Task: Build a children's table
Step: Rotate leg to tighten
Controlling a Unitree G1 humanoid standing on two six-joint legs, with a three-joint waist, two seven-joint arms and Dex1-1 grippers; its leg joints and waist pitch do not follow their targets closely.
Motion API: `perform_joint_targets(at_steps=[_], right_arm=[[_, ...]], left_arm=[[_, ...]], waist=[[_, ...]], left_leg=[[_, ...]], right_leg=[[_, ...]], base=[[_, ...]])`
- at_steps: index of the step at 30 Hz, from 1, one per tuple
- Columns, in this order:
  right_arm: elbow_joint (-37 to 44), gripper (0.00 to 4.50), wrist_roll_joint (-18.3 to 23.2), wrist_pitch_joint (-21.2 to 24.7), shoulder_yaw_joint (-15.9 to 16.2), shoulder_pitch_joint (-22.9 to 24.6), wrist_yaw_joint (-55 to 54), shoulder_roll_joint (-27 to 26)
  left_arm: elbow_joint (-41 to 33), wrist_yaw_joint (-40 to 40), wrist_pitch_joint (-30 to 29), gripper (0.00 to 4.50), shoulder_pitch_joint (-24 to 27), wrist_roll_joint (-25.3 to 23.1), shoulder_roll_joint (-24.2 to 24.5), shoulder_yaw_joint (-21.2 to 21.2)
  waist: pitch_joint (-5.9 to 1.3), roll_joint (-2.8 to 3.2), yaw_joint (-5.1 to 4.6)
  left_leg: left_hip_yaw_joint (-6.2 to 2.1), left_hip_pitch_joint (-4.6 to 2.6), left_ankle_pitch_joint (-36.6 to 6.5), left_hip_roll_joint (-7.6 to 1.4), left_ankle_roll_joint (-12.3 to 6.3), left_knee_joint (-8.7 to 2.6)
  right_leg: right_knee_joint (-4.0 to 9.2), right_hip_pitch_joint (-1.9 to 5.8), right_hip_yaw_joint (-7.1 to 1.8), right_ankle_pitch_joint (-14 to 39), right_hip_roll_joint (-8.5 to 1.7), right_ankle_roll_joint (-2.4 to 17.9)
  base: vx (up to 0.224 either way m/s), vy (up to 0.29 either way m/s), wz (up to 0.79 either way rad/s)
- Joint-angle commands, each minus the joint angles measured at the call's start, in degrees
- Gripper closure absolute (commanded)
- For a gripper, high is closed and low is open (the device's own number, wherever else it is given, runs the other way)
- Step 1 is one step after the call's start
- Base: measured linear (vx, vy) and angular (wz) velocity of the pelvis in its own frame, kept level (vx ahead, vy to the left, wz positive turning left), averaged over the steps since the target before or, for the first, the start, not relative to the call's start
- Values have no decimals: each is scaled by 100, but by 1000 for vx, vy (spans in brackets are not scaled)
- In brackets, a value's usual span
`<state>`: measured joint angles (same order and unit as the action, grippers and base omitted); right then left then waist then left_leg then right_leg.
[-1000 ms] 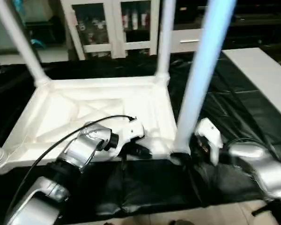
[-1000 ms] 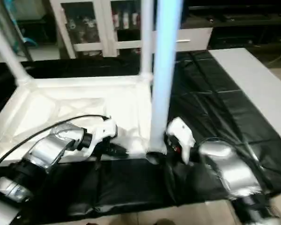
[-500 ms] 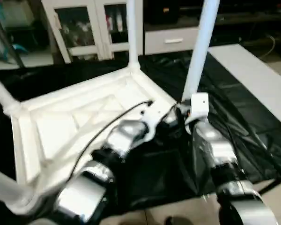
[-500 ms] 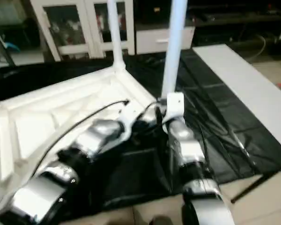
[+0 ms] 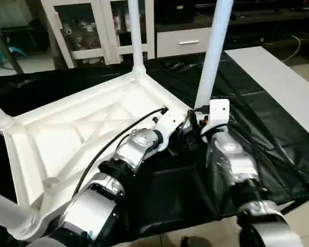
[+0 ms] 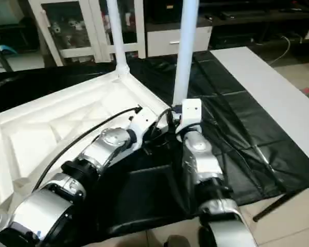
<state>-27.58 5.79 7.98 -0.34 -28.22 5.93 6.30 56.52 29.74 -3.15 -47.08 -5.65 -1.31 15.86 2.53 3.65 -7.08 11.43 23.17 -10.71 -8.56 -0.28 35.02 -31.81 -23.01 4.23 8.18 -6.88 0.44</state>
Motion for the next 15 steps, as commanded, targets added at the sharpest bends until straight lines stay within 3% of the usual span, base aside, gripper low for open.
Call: perform_joint_targets(at_steps=[1, 3, 4, 7, 8, 9, 10, 12, 13, 15], right_arm=[[976, 60, 129, 343, 195, 362, 514, 207], [1456, 60, 279, 505, 179, 669, 746, 327], [1571, 60, 293, 555, 187, 752, 804, 367], [2577, 60, 206, 848, 383, 1591, 1174, 829], [2662, 60, 203, 868, 394, 1663, 1190, 860], [2798, 59, 246, 948, 404, 1770, 1207, 888], [2920, 59, 269, 1027, 436, 1853, 1237, 942], [3322, 59, 332, 1315, 584, 2103, 1389, 1152], [3495, 59, 345, 1473, 647, 2181, 1479, 1248], [3822, 59, 435, 1840, 761, 2299, 1705, 1468]], left_arm=[[-6, 44, 552, 450, 11, -11, 24, -7], [36, 27, 710, 450, 13, -30, 37, -15], [51, 40, 773, 450, 13, -33, 39, -16], [87, 22, 1238, 450, 11, 52, 83, -149], [84, 70, 1273, 450, 10, 83, 85, -172], [-3, 285, 1151, 406, 22, 184, 112, -216], [-101, 442, 995, 406, 37, 297, 124, -287], [-461, 925, 590, 395, 111, 577, 213, -432], [-594, 1072, 513, 389, 148, 607, 271, -425], [-998, 1382, 216, 359, 266, 733, 411, -424]], waist=[[-402, -164, 66], [-401, -135, 113], [-395, -156, 113], [-370, -98, 177], [-395, -118, 158], [-380, 33, 167], [-376, -75, 104], [-361, -74, 139], [-347, 42, 152], [-345, 39, 141]], left_leg=[[-212, -127, -1789, -378, -710, -456], [-207, -131, -1776, -387, -731, -463], [-208, -97, -1753, -383, -741, -471], [-229, -103, -1927, -394, -632, -497], [-232, -95, -1960, -383, -606, -495], [-251, -87, -2006, -375, -574, -504], [-248, -40, -2105, -363, -541, -511], [-237, -91, -2181, -364, -544, -499], [-256, -95, -2253, -389, -501, -527], [-264, -90, -2330, -401, -458, -541]], right_leg=[[385, 238, -128, 1950, -217, 1009], [368, 223, -149, 1871, -212, 1028], [372, 245, -147, 1865, -216, 1020], [418, 238, -148, 2095, -203, 891], [385, 237, -150, 2051, -205, 942], [370, 248, -142, 2070, -220, 957], [400, 256, -122, 2202, -212, 925], [425, 218, -137, 2459, -228, 930], [433, 223, -138, 2466, -216, 929], [399, 214, -141, 2285, -195, 952]], base=[[0, 0, 0], [0, 0, 0], [0, 0, 0], [0, 0, 0], [0, 0, 0], [0, 0, 0], [0, 0, 0], [0, 0, 0], [0, 0, 0], [0, 0, 0]])
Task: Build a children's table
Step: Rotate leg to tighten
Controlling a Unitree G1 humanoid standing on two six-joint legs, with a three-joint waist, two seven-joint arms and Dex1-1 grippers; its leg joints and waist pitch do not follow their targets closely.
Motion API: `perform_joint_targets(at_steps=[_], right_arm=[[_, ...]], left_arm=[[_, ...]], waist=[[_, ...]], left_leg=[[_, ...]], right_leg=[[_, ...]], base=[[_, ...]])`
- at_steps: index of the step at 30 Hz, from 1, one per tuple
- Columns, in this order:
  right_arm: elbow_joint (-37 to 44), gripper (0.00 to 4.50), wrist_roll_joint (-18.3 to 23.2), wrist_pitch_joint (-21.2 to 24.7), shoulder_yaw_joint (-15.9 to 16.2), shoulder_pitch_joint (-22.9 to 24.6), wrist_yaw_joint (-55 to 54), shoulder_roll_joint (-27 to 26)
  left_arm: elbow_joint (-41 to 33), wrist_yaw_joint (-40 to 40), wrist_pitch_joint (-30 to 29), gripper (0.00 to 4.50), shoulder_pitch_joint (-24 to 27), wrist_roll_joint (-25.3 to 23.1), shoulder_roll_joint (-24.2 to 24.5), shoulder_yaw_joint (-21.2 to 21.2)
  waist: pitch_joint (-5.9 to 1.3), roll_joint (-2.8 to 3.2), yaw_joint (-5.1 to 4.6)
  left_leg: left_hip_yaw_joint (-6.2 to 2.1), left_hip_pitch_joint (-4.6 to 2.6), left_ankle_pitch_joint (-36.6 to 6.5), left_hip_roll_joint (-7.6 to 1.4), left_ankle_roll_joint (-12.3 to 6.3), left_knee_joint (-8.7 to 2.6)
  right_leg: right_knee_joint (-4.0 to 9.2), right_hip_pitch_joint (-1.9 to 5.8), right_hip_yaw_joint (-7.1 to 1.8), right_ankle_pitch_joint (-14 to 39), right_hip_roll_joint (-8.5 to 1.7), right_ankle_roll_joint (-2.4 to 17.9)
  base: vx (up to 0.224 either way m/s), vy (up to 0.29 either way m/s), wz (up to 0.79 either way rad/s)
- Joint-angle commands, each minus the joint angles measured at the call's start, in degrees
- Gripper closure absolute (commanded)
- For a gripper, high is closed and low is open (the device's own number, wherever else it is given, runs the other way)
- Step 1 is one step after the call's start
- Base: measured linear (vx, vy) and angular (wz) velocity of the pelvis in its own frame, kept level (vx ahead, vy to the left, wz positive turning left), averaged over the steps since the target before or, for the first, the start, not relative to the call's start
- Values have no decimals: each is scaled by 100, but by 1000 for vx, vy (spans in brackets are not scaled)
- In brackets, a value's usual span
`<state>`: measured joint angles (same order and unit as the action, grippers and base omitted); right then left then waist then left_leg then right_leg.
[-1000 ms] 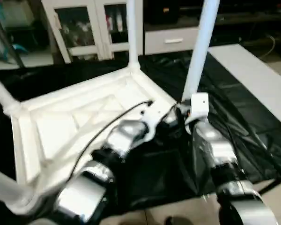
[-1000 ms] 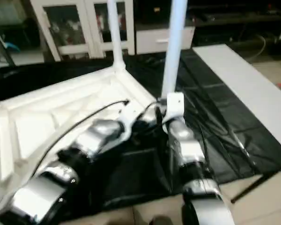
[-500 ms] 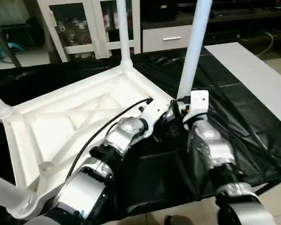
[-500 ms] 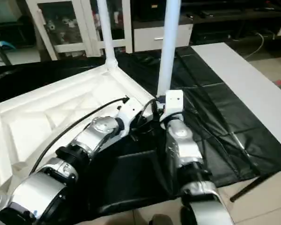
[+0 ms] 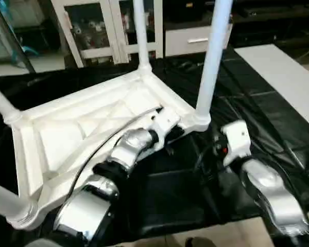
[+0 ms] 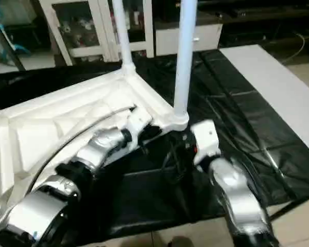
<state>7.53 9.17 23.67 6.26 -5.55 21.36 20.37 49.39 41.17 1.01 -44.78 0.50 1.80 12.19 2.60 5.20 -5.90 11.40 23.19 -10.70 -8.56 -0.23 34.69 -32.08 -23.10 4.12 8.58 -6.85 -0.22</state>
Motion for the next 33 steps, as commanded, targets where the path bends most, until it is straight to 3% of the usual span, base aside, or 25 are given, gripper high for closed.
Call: perform_joint_targets(at_steps=[1, 3, 4, 5, 6, 7, 8, 9, 10, 11, 12, 14, 15, 16, 19, 23, 28, 29, 33], right_arm=[[489, 59, 104, 382, 123, 81, 286, 164], [821, 59, 285, 693, -2, 156, 347, 245], [967, 59, 388, 833, -92, 186, 335, 267], [1047, 59, 455, 917, -151, 202, 316, 274], [1153, 59, 531, 1021, -207, 227, 371, 329], [1229, 59, 584, 1087, -233, 253, 424, 379], [1359, 59, 717, 1235, -236, 284, 591, 537], [1379, 59, 740, 1251, -229, 289, 634, 572], [1412, 59, 783, 1275, -208, 297, 727, 647], [1451, 59, 810, 1315, -203, 303, 808, 699], [1468, 59, 838, 1349, -209, 303, 876, 733], [1521, 59, 889, 1456, -216, 291, 972, 784], [1540, 59, 890, 1488, -184, 278, 1017, 834], [1547, 59, 882, 1509, -151, 263, 1047, 871], [1521, 59, 870, 1592, -63, 173, 1036, 872], [1563, 59, 876, 1663, -14, 142, 1010, 840], [1610, 59, 837, 1715, -9, 179, 980, 837], [1624, 59, 811, 1730, -21, 188, 939, 831], [1611, 59, 734, 1711, -12, 184, 842, 823]], left_arm=[[-544, 379, -369, 352, 116, 192, 186, -56], [-1137, 745, -677, 347, 340, 320, 425, 28], [-1471, 908, -849, 339, 481, 386, 564, 75], [-1665, 999, -948, 315, 566, 424, 646, 104], [-2105, 1247, -1271, 309, 751, 528, 848, 190], [-2461, 1437, -1526, 309, 910, 590, 1023, 268], [-3061, 1663, -1953, 309, 1200, 494, 1414, 412], [-3159, 1691, -2043, 309, 1249, 463, 1492, 437], [-3321, 1714, -2209, 309, 1337, 378, 1642, 479], [-3470, 1736, -2344, 309, 1415, 330, 1762, 500], [-3570, 1723, -2475, 309, 1471, 300, 1844, 502], [-3771, 1685, -2715, 309, 1568, 270, 1943, 497], [-3829, 1651, -2766, 309, 1625, 199, 1997, 547], [-3830, 1598, -2770, 309, 1657, 113, 2029, 600], [-3475, 1081, -2642, 309, 1557, -346, 1989, 772], [-2891, 424, -2397, 309, 1284, -763, 1911, 854], [-2213, -227, -1974, 309, 966, -1061, 1802, 833], [-1900, -488, -1813, 309, 821, -1126, 1719, 804], [-1233, -930, -1326, 309, 531, -1333, 1634, 902]], waist=[[-349, -113, 26], [-350, -188, 24], [-345, -267, 10], [-338, -187, 25], [-353, -317, 21], [-346, -283, 67], [-353, -338, 92], [-363, -277, 137], [-331, -241, 121], [-339, -289, 144], [-340, -317, 179], [-326, -299, 312], [-322, -363, 328], [-323, -326, 409], [-328, -343, 518], [-330, -342, 592], [-327, -356, 596], [-320, -368, 564], [-338, -361, 549]], left_leg=[[-270, -91, -2359, -404, -437, -516], [-265, -74, -2297, -399, -460, -512], [-261, -40, -2178, -396, -506, -513], [-272, -57, -2115, -404, -510, -520], [-256, -61, -2086, -404, -508, -509], [-259, -84, -2019, -416, -494, -516], [-256, -102, -1968, -434, -455, -525], [-298, -113, -1917, -475, -410, -537], [-273, -115, -1959, -461, -355, -559], [-252, -175, -2087, -453, -233, -554], [-252, -177, -2082, -452, -199, -552], [-223, -243, -2072, -463, -79, -556], [-209, -234, -2026, -461, -83, -555], [-206, -237, -1907, -464, -60, -562], [-190, -244, -1805, -449, -6, -554], [-186, -247, -1859, -431, 54, -551], [-221, -214, -2076, -404, 115, -544], [-242, -181, -2120, -391, 111, -546], [-245, -223, -2233, -385, 105, -518]], right_leg=[[407, 239, -133, 2212, -208, 1025], [405, 248, -143, 2266, -225, 1028], [407, 257, -146, 2304, -225, 1001], [390, 249, -156, 2346, -235, 991], [400, 235, -158, 2368, -233, 982], [389, 216, -177, 2369, -238, 984], [371, 205, -186, 2259, -228, 1019], [312, 243, -197, 2108, -264, 1049], [314, 201, -189, 2035, -199, 1020], [333, 168, -196, 1996, -178, 1025], [325, 173, -206, 1971, -189, 1037], [323, 137, -241, 1876, -195, 1079], [325, 137, -247, 1834, -186, 1077], [302, 148, -260, 1738, -195, 1068], [295, 148, -273, 1699, -197, 981], [323, 145, -279, 1765, -192, 915], [364, 163, -265, 2209, -207, 694], [384, 171, -248, 2435, -209, 604], [431, 134, -242, 2539, -201, 574]], base=[[0, 0, 0], [0, 0, 0], [0, 0, 0], [0, 0, 0], [0, 0, 0], [0, 0, 0], [0, 0, 0], [0, 0, 0], [0, 0, 0], [0, 0, 0], [0, 0, 0], [0, 0, 0], [0, 0, 0], [0, 0, 0], [0, 0, 0], [0, 0, 0], [0, 0, 0], [0, 0, 0], [0, 0, 0]])
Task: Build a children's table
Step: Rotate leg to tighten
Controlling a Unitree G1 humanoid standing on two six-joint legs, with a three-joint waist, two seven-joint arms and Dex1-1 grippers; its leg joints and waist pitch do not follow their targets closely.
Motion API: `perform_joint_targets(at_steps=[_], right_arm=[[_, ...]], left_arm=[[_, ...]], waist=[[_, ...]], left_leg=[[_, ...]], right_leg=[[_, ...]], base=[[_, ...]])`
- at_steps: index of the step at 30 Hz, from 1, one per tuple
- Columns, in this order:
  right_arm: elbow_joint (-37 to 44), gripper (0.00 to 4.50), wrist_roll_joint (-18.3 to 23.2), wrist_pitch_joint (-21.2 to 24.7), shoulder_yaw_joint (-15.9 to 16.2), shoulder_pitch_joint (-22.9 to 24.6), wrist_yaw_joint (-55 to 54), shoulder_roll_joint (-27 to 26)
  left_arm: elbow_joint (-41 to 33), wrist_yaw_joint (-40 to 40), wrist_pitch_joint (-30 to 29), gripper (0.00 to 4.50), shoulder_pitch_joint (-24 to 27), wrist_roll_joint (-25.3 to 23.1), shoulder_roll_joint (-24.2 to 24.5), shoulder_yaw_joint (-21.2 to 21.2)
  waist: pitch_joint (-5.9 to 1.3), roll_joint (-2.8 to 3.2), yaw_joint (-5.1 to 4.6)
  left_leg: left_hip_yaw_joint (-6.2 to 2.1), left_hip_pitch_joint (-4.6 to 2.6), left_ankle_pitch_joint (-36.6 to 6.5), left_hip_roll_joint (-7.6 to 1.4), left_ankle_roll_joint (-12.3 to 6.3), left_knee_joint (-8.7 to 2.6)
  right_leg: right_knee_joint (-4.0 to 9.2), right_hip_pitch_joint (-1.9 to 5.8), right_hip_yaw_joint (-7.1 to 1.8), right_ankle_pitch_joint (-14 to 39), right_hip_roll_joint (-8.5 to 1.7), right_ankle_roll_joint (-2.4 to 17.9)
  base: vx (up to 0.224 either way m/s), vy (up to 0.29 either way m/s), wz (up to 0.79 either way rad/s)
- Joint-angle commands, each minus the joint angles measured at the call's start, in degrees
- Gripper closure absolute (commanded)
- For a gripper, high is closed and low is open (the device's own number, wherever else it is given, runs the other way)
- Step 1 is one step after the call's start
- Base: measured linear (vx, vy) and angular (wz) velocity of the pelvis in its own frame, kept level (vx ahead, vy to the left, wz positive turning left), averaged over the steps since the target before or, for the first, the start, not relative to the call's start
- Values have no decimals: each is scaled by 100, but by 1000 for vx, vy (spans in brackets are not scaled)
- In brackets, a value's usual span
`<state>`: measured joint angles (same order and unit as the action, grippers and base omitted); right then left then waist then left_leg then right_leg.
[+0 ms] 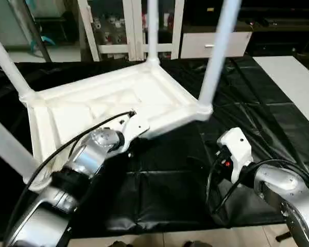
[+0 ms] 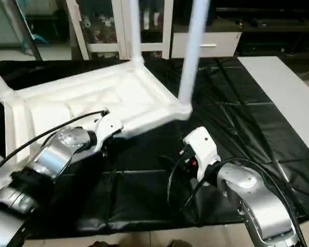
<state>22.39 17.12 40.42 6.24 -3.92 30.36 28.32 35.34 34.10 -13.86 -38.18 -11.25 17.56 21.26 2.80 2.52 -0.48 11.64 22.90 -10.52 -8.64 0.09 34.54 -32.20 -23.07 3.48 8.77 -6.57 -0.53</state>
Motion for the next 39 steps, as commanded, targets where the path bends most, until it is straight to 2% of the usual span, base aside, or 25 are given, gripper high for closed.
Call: perform_joint_targets(at_steps=[1, 9, 13, 14, 15, 16, 17, 19, 20, 21, 23, 24, 25, 26, 27, 28, 29, 30, 31, 32, 33, 34, 35, 36, 39], right_arm=[[120, 59, -59, 44, -19, 15, -84, 4], [137, 59, -78, 73, 28, 40, -162, -68], [145, 59, -77, 76, 38, 36, -174, -65], [155, 59, -78, 71, 43, 40, -173, -60], [171, 59, -80, 61, 52, 47, -172, -55], [181, 59, -74, 57, 48, 53, -174, -60], [214, 59, -47, 13, 20, 80, -194, -94], [260, 59, -15, -103, -62, 123, -267, -193], [274, 59, 4, -162, -117, 142, -321, -262], [284, 59, 13, -221, -167, 164, -381, -332], [299, 59, 41, -326, -233, 203, -465, -465], [310, 59, 75, -389, -251, 231, -500, -561], [310, 59, 75, -389, -251, 231, -500, -561], [320, 59, 92, -430, -253, 251, -521, -628], [320, 59, 83, -497, -225, 272, -536, -681], [276, 59, 54, -577, -165, 253, -563, -752], [228, 59, 19, -662, -111, 233, -573, -831], [188, 59, -8, -725, -71, 212, -580, -893], [168, 59, -20, -763, -48, 205, -589, -930], [128, 59, -14, -791, 0, 181, -573, -967], [77, 59, -24, -827, 60, 157, -541, -991], [69, 59, -27, -833, 68, 154, -536, -996], [36, 59, -35, -856, 86, 144, -517, -1011], [-17, 59, -42, -890, 102, 121, -494, -1021], [-83, 59, -42, -930, 104, 79, -460, -1023]], left_arm=[[369, -378, 301, 309, -208, -221, 45, 24], [1532, -1471, 1467, 309, -712, -400, -261, -133], [1561, -1461, 1734, 309, -696, -189, -439, -312], [1452, -1403, 1789, 309, -625, -40, -489, -424], [1335, -1329, 1880, 309, -538, 165, -554, -577], [1202, -1237, 1906, 309, -459, 311, -588, -662], [636, -802, 1959, 309, -131, 902, -692, -945], [-421, -363, 1704, 281, 447, 1646, -706, -1256], [-915, -272, 1627, 272, 733, 1890, -658, -1342], [-1456, -206, 1483, 272, 1062, 2133, -581, -1419], [-2188, -217, 1449, 248, 1547, 2380, -454, -1518], [-2619, -362, 1459, 248, 1844, 2517, -428, -1638], [-2619, -362, 1459, 236, 1844, 2517, -428, -1638], [-2922, -509, 1534, 229, 2062, 2597, -428, -1749], [-3305, -588, 1580, 213, 2345, 2706, -445, -1887], [-3662, -684, 1774, 205, 2692, 2651, -424, -1989], [-4090, -686, 1904, 205, 3077, 2684, -453, -2117], [-4398, -703, 2023, 188, 3364, 2658, -470, -2210], [-4614, -750, 2114, 188, 3566, 2549, -464, -2263], [-4844, -801, 2287, 178, 3839, 2488, -509, -2327], [-5046, -936, 2543, 169, 4150, 2297, -541, -2379], [-5078, -957, 2578, 169, 4198, 2275, -545, -2386], [-5164, -1058, 2711, 154, 4362, 2199, -589, -2431], [-5248, -1183, 2861, 145, 4589, 2112, -633, -2494], [-5320, -1449, 3071, 125, 4844, 1908, -742, -2660]], waist=[[-353, -91, 12], [-378, -99, -11], [-404, -92, 13], [-413, -50, 39], [-422, -76, 47], [-428, -48, 63], [-432, -65, 68], [-443, -18, 98], [-463, 7, 113], [-465, 29, 115], [-435, 38, 116], [-406, 47, 122], [-368, 40, 118], [-339, 50, 126], [-334, 25, 134], [-319, 39, 120], [-315, -6, 123], [-282, 25, 61], [-267, -30, 51], [-274, 9, 64], [-261, -27, 62], [-234, -20, 58], [-222, -47, 44], [-218, -50, 72], [-165, -41, 43]], left_leg=[[-273, -187, -2242, -377, 59, -508], [-282, -153, -2104, -375, -73, -485], [-263, -138, -1767, -391, -193, -473], [-260, -147, -1673, -391, -228, -467], [-245, -138, -1561, -389, -280, -458], [-252, -139, -1528, -394, -302, -456], [-246, -138, -1454, -403, -331, -453], [-230, -148, -1296, -418, -403, -444], [-228, -120, -1058, -451, -501, -442], [-218, -138, -1026, -440, -529, -432], [-197, -145, -1152, -437, -548, -444], [-202, -157, -1489, -445, -422, -470], [-204, -171, -1838, -456, -251, -505], [-205, -236, -2239, -442, -45, -514], [-217, -248, -2356, -453, 48, -522], [-245, -202, -2433, -456, 166, -557], [-255, -193, -2492, -462, 203, -568], [-288, -153, -2698, -461, 302, -601], [-283, -159, -2823, -452, 316, -610], [-286, -240, -3014, -438, 394, -584], [-288, -249, -3072, -436, 408, -580], [-318, -227, -3156, -440, 429, -595], [-319, -221, -3225, -437, 445, -603], [-303, -329, -3465, -410, 520, -563], [-351, -317, -3728, -402, 565, -594]], right_leg=[[446, 129, -177, 2523, -229, 608], [421, 167, -159, 2195, -228, 735], [358, 195, -169, 1630, -230, 969], [331, 201, -168, 1427, -231, 1054], [314, 216, -164, 1225, -236, 1151], [297, 224, -163, 1156, -239, 1182], [285, 235, -164, 1049, -247, 1235], [255, 226, -165, 780, -249, 1373], [179, 257, -156, 352, -251, 1520], [163, 238, -149, 269, -231, 1540], [200, 224, -142, 486, -207, 1485], [242, 223, -146, 954, -219, 1384], [292, 202, -147, 1429, -215, 1254], [343, 143, -142, 1962, -173, 1066], [357, 136, -154, 2089, -186, 994], [353, 159, -159, 2173, -188, 887], [356, 158, -153, 2238, -185, 824], [359, 163, -147, 2513, -193, 647], [401, 146, -144, 2733, -181, 544], [434, 77, -161, 3018, -180, 408], [462, 58, -165, 3109, -179, 362], [478, 70, -160, 3255, -187, 275], [491, 61, -152, 3347, -172, 221], [554, -40, -159, 3604, -143, 92], [578, -9, -112, 3805, -128, -8]], base=[[0, 0, 0], [0, 0, 0], [0, 0, 0], [0, 0, 0], [0, 0, 0], [0, 0, 0], [0, 0, 0], [26, -4, -1], [51, -8, -1], [0, 0, 0], [0, 0, 0], [0, 0, 0], [0, 0, 0], [0, 0, 0], [0, 0, 0], [0, 0, 0], [0, 0, 0], [0, 0, 0], [0, 0, 0], [0, 0, 0], [0, 0, 0], [0, 0, 0], [0, 0, 0], [0, 0, 0], [-37, 1, 5]])
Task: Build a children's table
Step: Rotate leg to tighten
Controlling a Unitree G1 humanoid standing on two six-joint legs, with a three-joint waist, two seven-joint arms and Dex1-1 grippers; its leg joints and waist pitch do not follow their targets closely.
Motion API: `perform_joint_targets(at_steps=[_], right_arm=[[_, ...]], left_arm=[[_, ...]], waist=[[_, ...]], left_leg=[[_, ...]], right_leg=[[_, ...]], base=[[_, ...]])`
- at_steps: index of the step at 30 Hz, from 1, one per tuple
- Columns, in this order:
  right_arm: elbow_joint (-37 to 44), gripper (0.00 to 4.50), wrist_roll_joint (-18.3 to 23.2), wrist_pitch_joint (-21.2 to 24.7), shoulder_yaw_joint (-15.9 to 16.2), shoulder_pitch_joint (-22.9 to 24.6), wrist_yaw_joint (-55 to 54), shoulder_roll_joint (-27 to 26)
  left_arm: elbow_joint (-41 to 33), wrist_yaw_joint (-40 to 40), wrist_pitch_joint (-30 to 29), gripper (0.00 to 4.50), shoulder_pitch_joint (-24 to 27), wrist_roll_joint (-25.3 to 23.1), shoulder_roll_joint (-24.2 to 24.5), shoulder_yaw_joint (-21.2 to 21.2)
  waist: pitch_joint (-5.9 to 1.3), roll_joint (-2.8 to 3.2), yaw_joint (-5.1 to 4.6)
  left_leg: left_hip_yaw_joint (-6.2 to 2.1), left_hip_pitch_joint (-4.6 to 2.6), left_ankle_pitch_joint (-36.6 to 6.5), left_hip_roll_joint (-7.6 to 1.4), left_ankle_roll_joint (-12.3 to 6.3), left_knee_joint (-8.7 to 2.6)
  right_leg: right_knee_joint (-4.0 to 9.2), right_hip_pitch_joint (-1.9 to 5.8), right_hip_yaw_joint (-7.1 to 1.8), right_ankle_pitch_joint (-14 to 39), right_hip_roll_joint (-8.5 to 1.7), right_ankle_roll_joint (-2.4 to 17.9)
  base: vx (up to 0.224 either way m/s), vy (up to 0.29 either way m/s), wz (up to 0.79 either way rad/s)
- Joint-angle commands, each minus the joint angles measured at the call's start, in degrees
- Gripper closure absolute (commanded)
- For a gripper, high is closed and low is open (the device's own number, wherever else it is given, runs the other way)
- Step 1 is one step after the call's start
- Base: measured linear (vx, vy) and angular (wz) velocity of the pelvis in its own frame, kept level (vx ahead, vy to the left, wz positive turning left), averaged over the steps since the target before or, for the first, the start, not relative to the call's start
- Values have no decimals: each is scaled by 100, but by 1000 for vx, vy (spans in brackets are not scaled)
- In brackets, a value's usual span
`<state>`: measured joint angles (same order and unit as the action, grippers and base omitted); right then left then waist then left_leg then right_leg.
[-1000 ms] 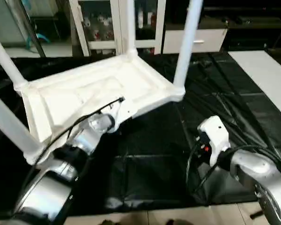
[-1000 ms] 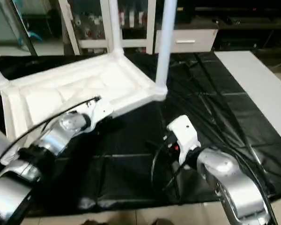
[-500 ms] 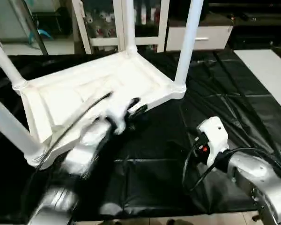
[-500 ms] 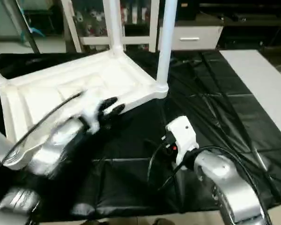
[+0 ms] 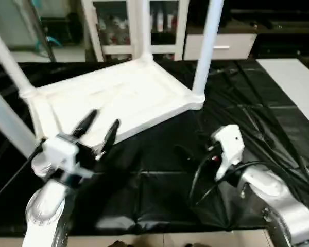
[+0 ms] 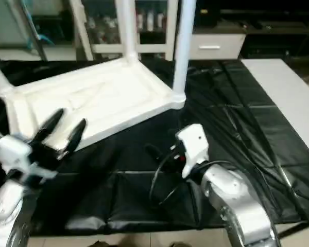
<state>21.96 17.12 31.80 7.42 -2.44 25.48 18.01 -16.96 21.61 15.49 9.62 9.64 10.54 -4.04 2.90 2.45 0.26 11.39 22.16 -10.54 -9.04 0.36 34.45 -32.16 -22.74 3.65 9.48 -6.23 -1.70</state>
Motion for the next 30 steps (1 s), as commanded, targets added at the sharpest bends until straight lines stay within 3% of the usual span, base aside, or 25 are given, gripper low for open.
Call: perform_joint_targets(at_steps=[1, 4, 6, 8, 9, 10, 11, 12, 13, 14, 15, 16, 17, 18, 19, 20, 21, 22, 23, 24, 25, 28, 30], right_arm=[[-73, 59, -43, -87, -21, -87, 44, 6], [-137, 59, -62, -158, -38, -100, 81, 15], [-187, 59, -59, -213, -49, -105, 103, 45], [-202, 59, -57, -235, -48, -104, 104, 51], [-207, 59, -60, -243, -48, -102, 106, 54], [-196, 59, -58, -237, -47, -99, 104, 53], [-181, 59, -56, -227, -47, -98, 101, 52], [-177, 59, -54, -227, -49, -92, 104, 55], [-175, 59, -53, -227, -50, -88, 106, 58], [-174, 59, -54, -234, -49, -80, 113, 63], [-193, 59, -57, -260, -54, -74, 130, 71], [-203, 59, -58, -269, -54, -78, 134, 73], [-212, 59, -57, -277, -54, -81, 136, 76], [-223, 59, -56, -280, -56, -99, 134, 79], [-225, 59, -55, -281, -57, -102, 134, 80], [-231, 59, -53, -283, -61, -115, 134, 84], [-231, 59, -53, -283, -61, -115, 134, 84], [-245, 59, -45, -293, -70, -139, 137, 91], [-271, 59, -34, -304, -80, -162, 147, 98], [-282, 59, -29, -308, -83, -172, 150, 102], [-302, 59, -24, -316, -85, -184, 156, 110], [-356, 59, -27, -329, -87, -217, 192, 125], [-387, 59, -35, -332, -75, -255, 233, 149]], left_arm=[[-120, -351, 215, 115, 154, -248, -128, -233], [-237, -729, 399, 93, 346, -475, -336, -457], [-325, -1236, 618, 76, 506, -886, -567, -695], [-371, -1571, 699, 62, 602, -1104, -718, -847], [-377, -1704, 706, 55, 620, -1153, -786, -914], [-380, -1828, 684, 47, 617, -1205, -825, -997], [-378, -1931, 668, 31, 604, -1244, -851, -1077], [-375, -2013, 641, 31, 591, -1273, -869, -1139], [-372, -2077, 620, 26, 581, -1296, -883, -1188], [-363, -2196, 571, 20, 562, -1351, -904, -1281], [-343, -2350, 552, 11, 554, -1423, -961, -1367], [-331, -2392, 551, 4, 551, -1447, -968, -1393], [-322, -2435, 560, 4, 550, -1483, -981, -1406], [-310, -2522, 547, 4, 525, -1530, -998, -1445], [-308, -2539, 544, 4, 520, -1538, -1002, -1452], [-287, -2571, 517, 4, 484, -1526, -998, -1464], [-287, -2571, 517, 4, 484, -1526, -998, -1464], [-232, -2597, 447, 4, 385, -1433, -972, -1471], [-126, -2391, 401, 4, 271, -1147, -901, -1388], [-85, -2313, 387, 4, 227, -1042, -875, -1358], [-5, -2099, 260, 4, 129, -720, -843, -1286], [257, -1909, 137, 4, -168, -483, -715, -1280], [587, -1986, 87, 4, -487, -527, -586, -1394]], waist=[[-181, -42, -67], [-163, -33, -126], [-140, -22, -196], [-80, 17, -280], [-63, 38, -292], [-55, 92, -248], [-36, 155, 130], [-57, -35, 196], [-129, -426, 144], [-5, -284, 8], [-63, -224, 19], [-86, -215, 98], [-200, -70, 114], [-118, -110, 35], [-145, 18, 55], [-113, -2, 39], [-113, -2, 39], [-99, -24, 14], [-102, -93, -5], [-97, -68, 1], [-112, -90, -5], [-142, -109, -38], [-166, -121, -22]], left_leg=[[-353, -207, -3787, -361, 572, -600], [-390, -237, -4067, -352, 613, -604], [-426, -200, -4257, -365, 629, -650], [-482, -193, -4774, -402, 709, -759], [-470, -209, -4963, -411, 739, -806], [-429, 28, -5315, -543, 775, -1121], [-105, 481, -5686, -609, 872, -1550], [-26, 427, -5246, -613, 581, -1445], [-9, -383, -3801, -280, 651, -324], [-527, -495, -1061, 130, 247, 900], [-747, -107, -624, 142, 159, 833], [-771, -116, -1116, -73, 434, 346], [-756, -332, -1982, -335, 704, -153], [-766, -239, -2508, -378, 733, -283], [-725, -249, -2863, -375, 736, -393], [-676, -194, -2960, -351, 628, -443], [-676, -194, -2960, -351, 628, -443], [-659, -165, -3127, -320, 593, -452], [-645, -195, -3221, -299, 604, -430], [-659, -197, -3252, -279, 616, -429], [-652, -205, -3215, -264, 608, -416], [-649, -98, -2769, -266, 556, -426], [-603, -116, -2382, -261, 482, -408]], right_leg=[[558, 5, -106, 3734, -164, 56], [617, -8, -41, 3881, -149, -15], [627, 52, 21, 3832, -131, -36], [599, 120, 137, 3654, -62, -10], [596, 143, 207, 3585, -19, 6], [6, 466, 222, 2731, 59, 164], [-891, 769, 204, 1560, 157, 330], [-947, 699, -23, 1585, 136, 221], [40, -230, -393, 4760, -98, -333], [951, -642, -786, 6983, -756, -38], [754, -109, -901, 6584, -840, 163], [423, 58, -536, 5434, -562, 363], [76, -39, -386, 3083, -24, 577], [12, 5, -364, 2382, 76, 625], [-1, 106, -365, 1544, 26, 812], [61, 182, -371, 1520, -33, 864], [61, 182, -371, 1520, -33, 864], [162, 185, -380, 2176, -107, 765], [235, 152, -386, 2539, -133, 674], [239, 143, -394, 2730, -157, 634], [272, 119, -405, 2908, -172, 570], [241, 175, -406, 2669, -174, 550], [227, 171, -425, 2265, -157, 636]], base=[[0, 0, 0], [0, 0, 0], [0, 0, 0], [0, 0, 0], [0, 0, 0], [-100, -7, 4], [-100, -7, 4], [-85, -73, 16], [49, -135, 17], [49, -135, 17], [86, -47, -16], [0, 0, 0], [0, 0, 0], [-72, 3, 22], [-77, 15, 9], [-77, 15, 9], [0, 0, 0], [0, 0, 0], [0, 0, 0], [0, 0, 0], [0, 0, 0], [0, 0, 0], [0, 0, 0]])
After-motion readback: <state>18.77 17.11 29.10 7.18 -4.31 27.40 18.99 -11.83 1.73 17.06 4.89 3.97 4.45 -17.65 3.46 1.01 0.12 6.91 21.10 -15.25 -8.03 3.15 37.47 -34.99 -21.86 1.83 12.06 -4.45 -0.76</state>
